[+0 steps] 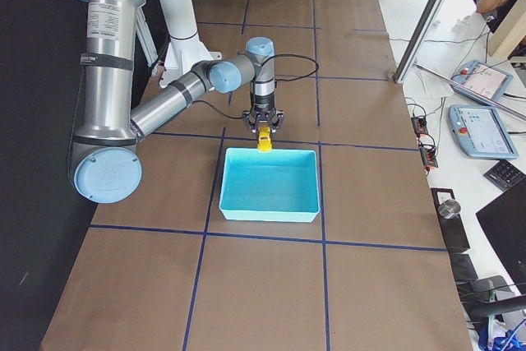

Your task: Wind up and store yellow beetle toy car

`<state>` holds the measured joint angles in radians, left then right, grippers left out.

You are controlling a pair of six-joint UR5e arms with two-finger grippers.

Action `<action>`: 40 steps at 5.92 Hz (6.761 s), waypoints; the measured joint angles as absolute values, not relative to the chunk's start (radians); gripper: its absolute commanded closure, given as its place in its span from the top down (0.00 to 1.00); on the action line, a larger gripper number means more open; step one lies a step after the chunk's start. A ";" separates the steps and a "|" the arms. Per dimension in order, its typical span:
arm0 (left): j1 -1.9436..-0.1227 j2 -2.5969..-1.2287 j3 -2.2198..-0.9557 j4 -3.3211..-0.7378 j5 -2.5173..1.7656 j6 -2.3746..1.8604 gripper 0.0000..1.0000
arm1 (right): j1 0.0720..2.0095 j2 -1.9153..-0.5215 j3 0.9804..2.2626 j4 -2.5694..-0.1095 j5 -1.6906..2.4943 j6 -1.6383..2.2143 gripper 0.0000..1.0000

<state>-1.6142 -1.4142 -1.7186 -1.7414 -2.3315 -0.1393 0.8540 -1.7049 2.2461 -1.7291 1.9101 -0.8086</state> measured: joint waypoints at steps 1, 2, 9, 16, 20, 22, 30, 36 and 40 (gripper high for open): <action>-1.613 -1.417 -1.715 -1.732 -2.330 -0.141 1.00 | 0.878 -1.738 2.202 -1.684 1.909 -0.851 0.00; -1.612 -1.418 -1.705 -1.730 -2.330 -0.144 1.00 | 0.887 -1.754 2.130 -1.598 1.909 -0.865 0.00; -1.587 -1.617 -1.463 -1.725 -2.315 -0.139 1.00 | 0.883 -1.726 1.878 -1.398 1.910 -0.835 0.13; -1.582 -1.634 -1.436 -1.724 -2.314 -0.136 1.00 | 0.900 -1.703 1.872 -1.399 1.977 -0.830 1.00; -1.580 -1.635 -1.436 -1.725 -2.315 -0.135 1.00 | 1.332 -1.755 1.926 -1.619 2.186 -0.818 1.00; -1.580 -1.636 -1.436 -1.726 -2.315 -0.134 1.00 | 1.552 -1.756 1.874 -1.755 2.230 -0.591 1.00; -1.581 -1.641 -1.436 -1.724 -2.312 -0.133 1.00 | 1.659 -1.742 1.778 -1.702 2.276 0.101 1.00; -1.580 -1.641 -1.436 -1.724 -2.312 -0.134 1.00 | 1.657 -1.742 1.762 -1.701 2.296 -0.013 1.00; -1.580 -1.642 -1.436 -1.725 -2.312 -0.134 1.00 | 1.657 -1.740 1.757 -1.701 2.313 -0.013 1.00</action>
<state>-1.5800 -1.6422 -1.4358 -1.7250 -2.3117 -0.1339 1.6573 -1.7396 1.7567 -1.7012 2.3131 -0.0128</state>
